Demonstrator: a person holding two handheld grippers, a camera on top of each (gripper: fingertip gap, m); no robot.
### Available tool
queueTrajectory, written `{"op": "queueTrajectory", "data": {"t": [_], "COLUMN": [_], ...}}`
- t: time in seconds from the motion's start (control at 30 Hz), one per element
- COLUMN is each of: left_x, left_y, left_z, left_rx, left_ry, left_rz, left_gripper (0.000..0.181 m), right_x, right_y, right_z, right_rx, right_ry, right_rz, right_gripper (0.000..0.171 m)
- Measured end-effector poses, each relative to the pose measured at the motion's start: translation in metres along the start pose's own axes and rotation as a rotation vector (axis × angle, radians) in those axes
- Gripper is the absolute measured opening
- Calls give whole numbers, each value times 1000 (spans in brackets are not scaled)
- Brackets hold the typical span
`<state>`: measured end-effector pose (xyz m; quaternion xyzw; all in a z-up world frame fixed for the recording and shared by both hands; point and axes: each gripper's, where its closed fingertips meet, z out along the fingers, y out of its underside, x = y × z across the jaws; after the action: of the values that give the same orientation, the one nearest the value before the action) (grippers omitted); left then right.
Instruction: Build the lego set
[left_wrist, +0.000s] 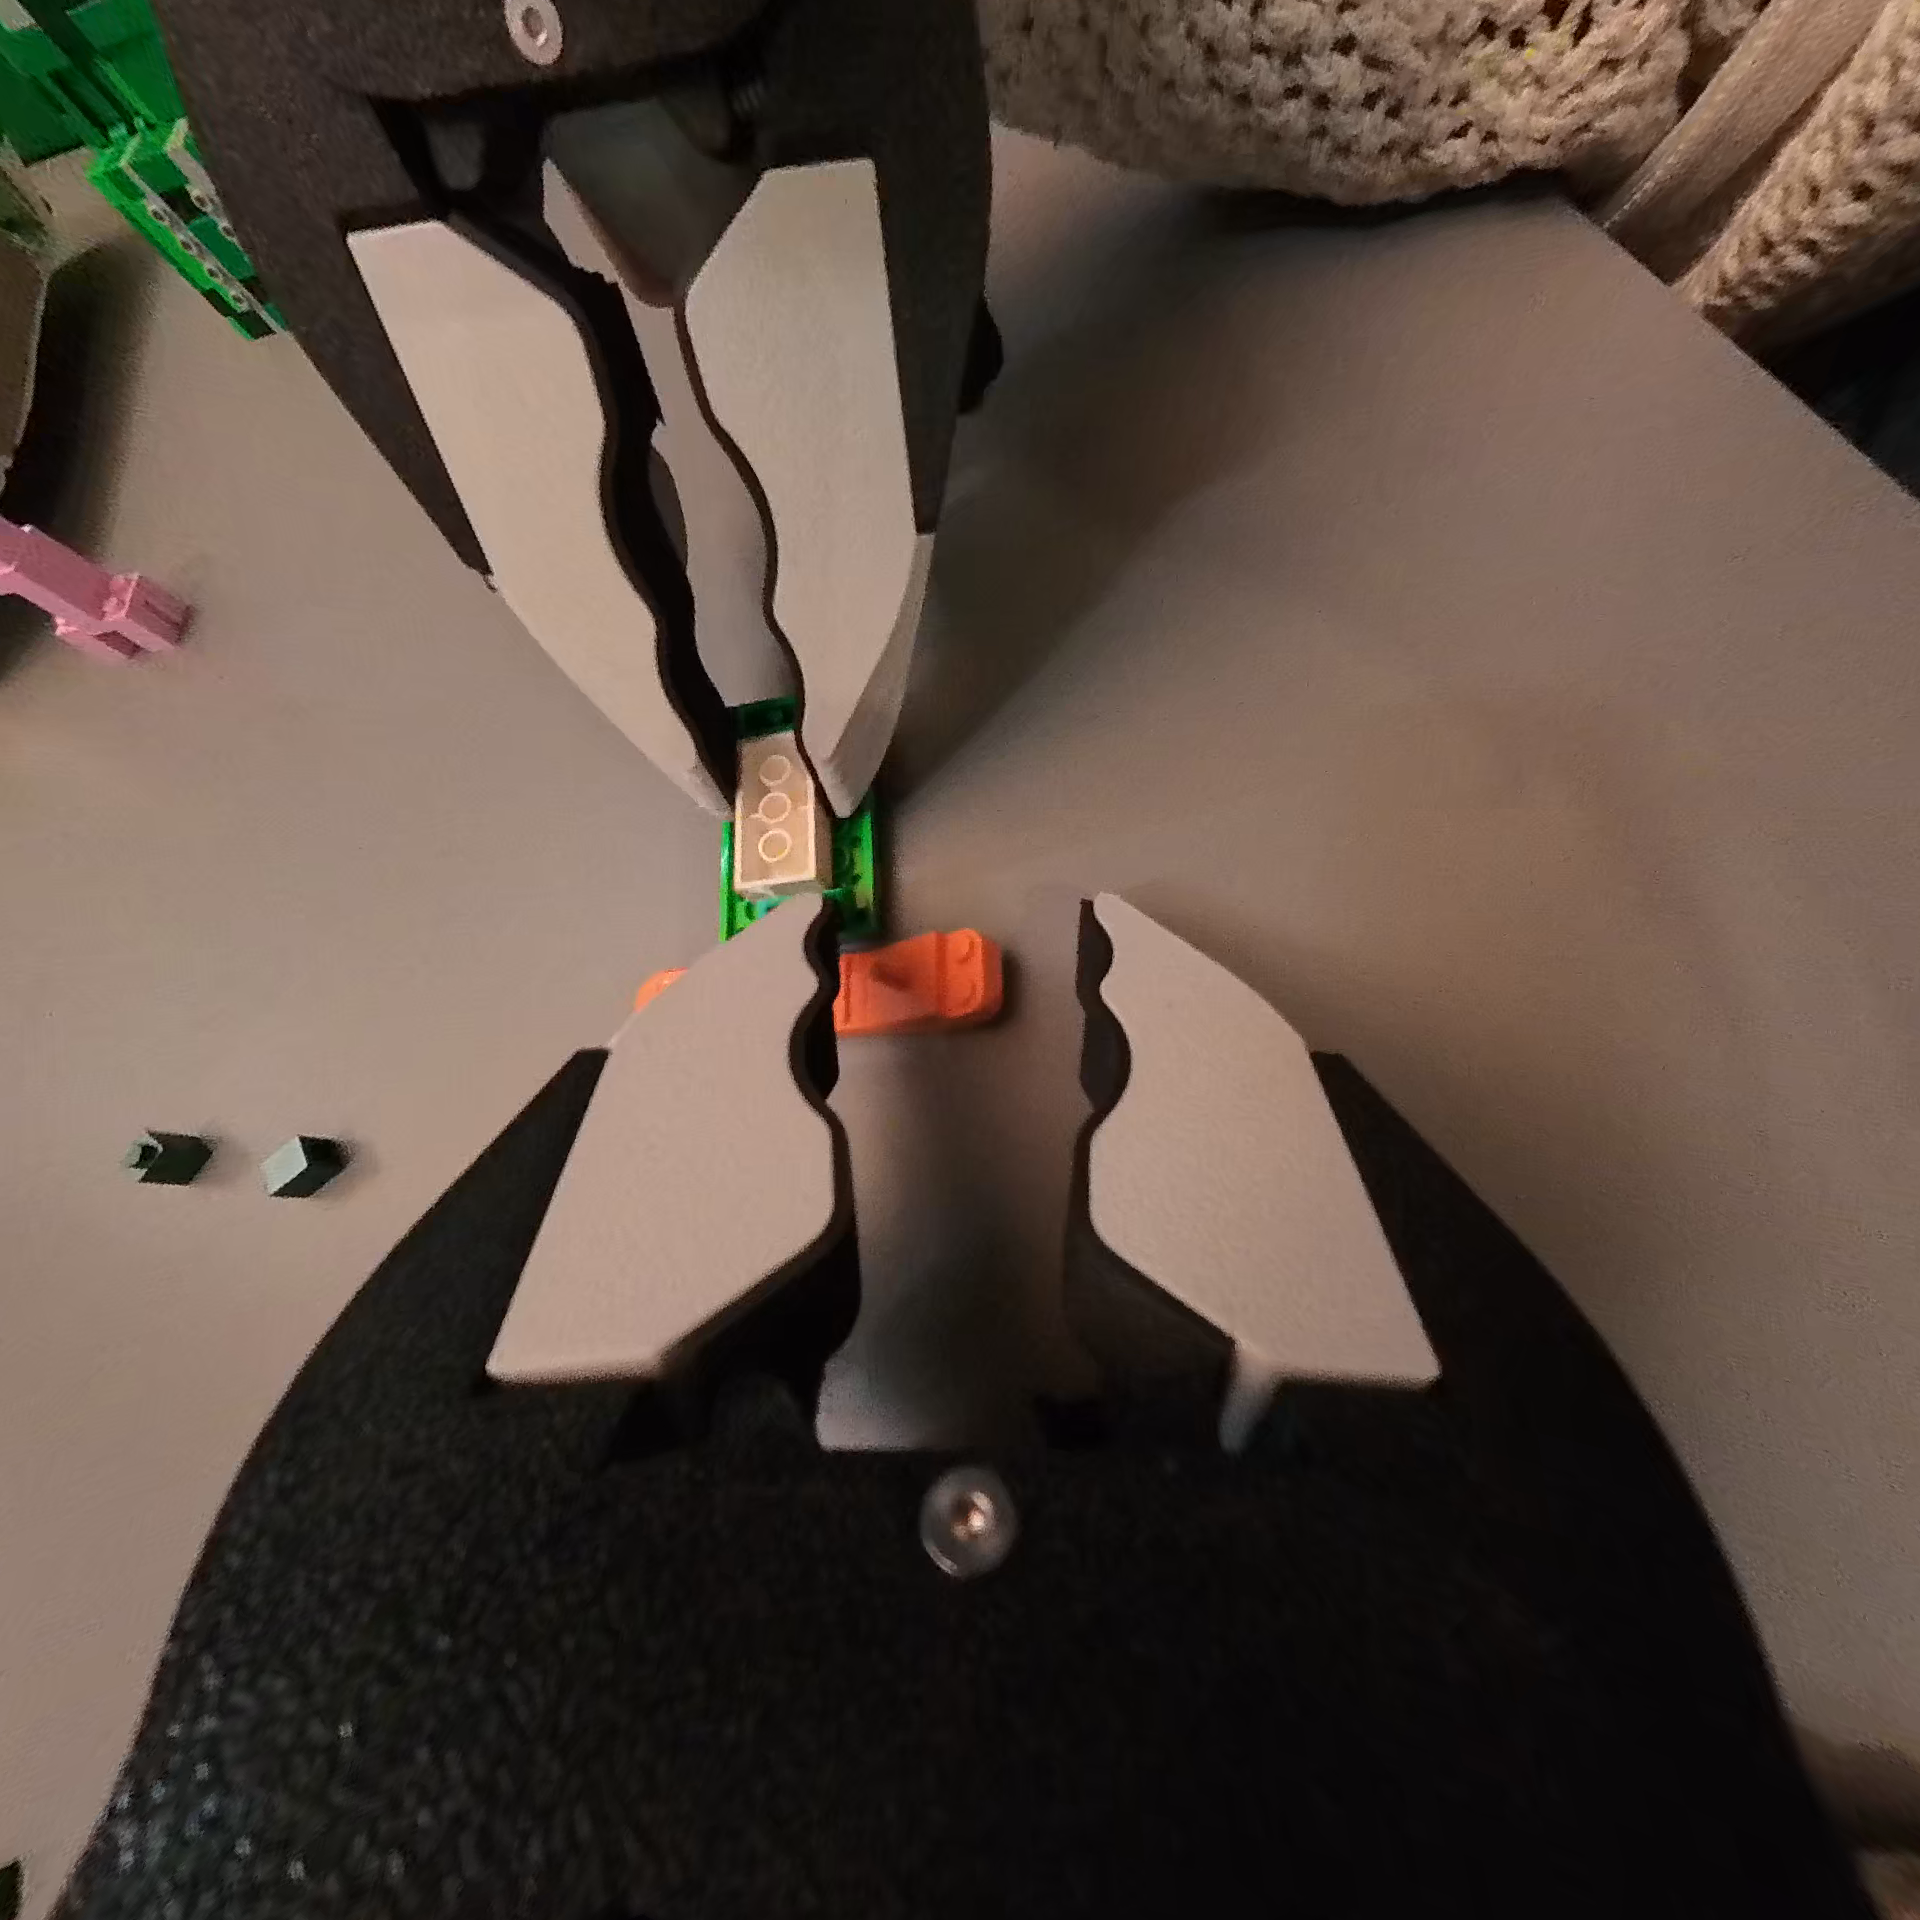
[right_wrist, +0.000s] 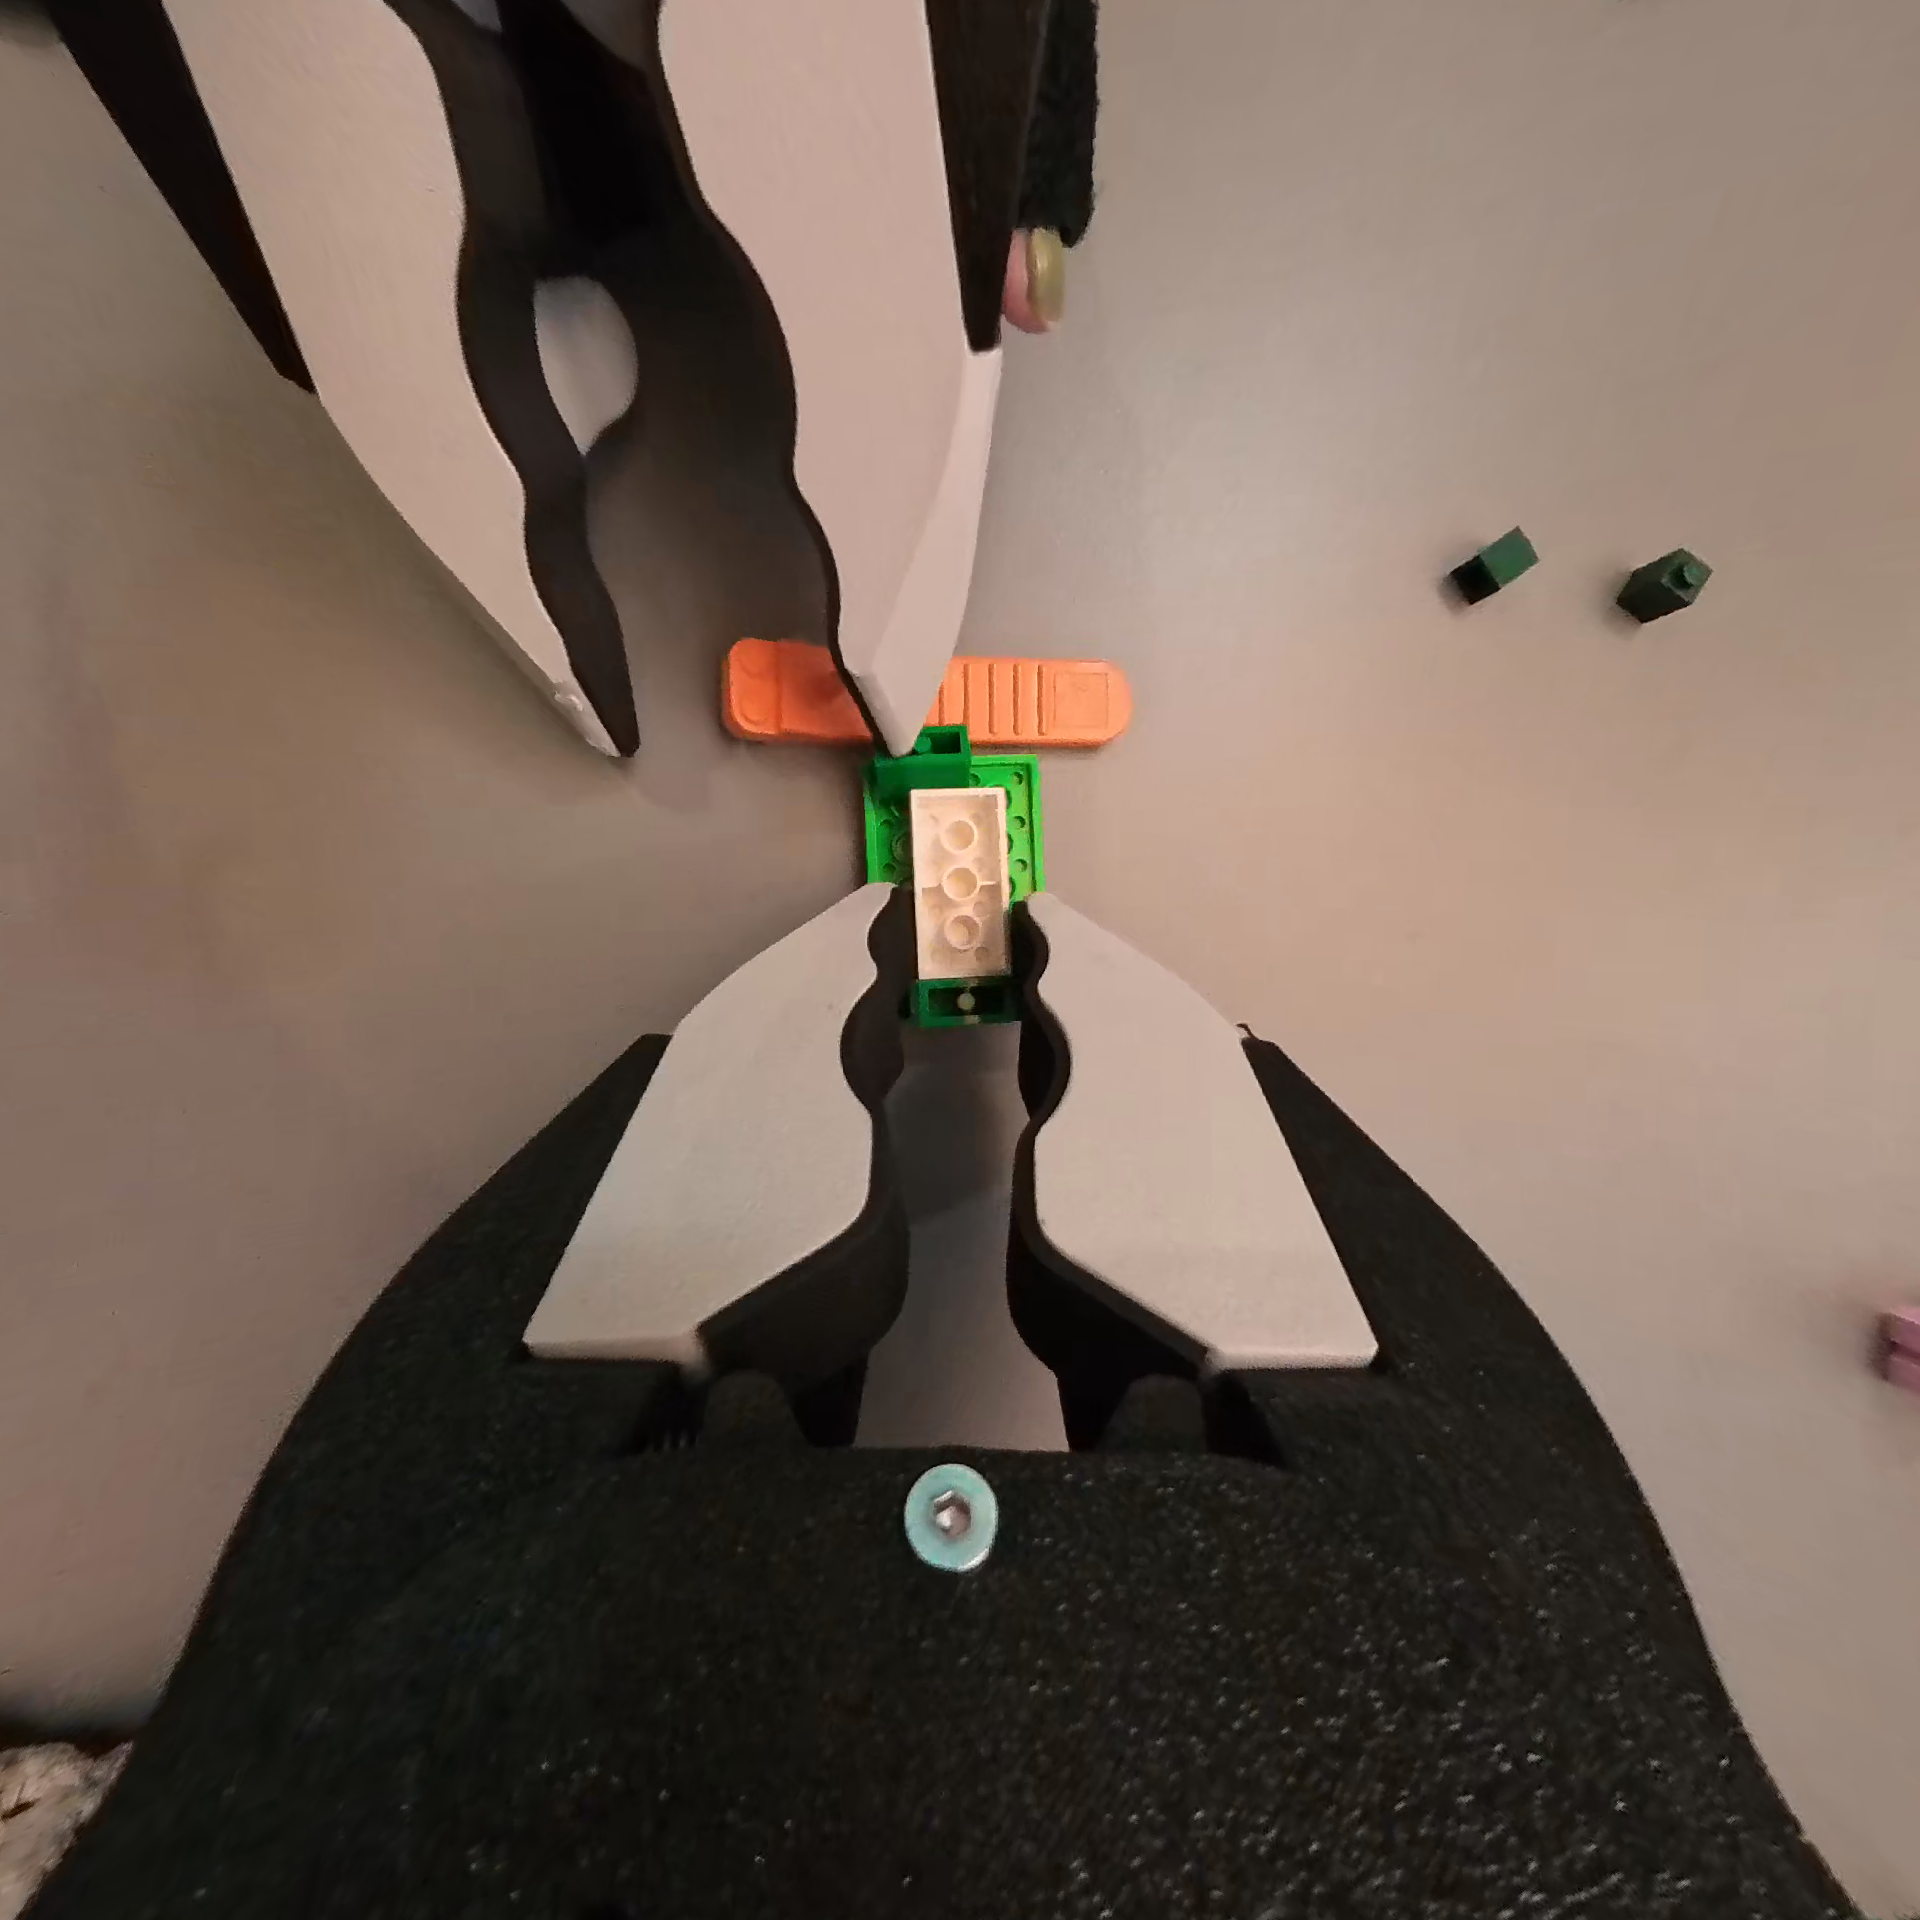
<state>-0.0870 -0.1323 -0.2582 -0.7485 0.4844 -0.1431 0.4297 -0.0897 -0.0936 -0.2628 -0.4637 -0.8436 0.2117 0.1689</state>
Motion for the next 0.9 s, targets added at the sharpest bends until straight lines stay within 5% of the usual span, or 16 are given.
{"op": "queueTrajectory", "data": {"t": [0.9], "left_x": [1], "left_y": [-2], "left_z": [-2], "left_rx": [21], "left_ry": [24], "left_rz": [-20], "left_gripper": [41], "right_x": [-1], "right_y": [-4], "right_z": [1], "right_rx": [124], "right_ry": [-26], "right_rz": [22], "right_gripper": [17]}}
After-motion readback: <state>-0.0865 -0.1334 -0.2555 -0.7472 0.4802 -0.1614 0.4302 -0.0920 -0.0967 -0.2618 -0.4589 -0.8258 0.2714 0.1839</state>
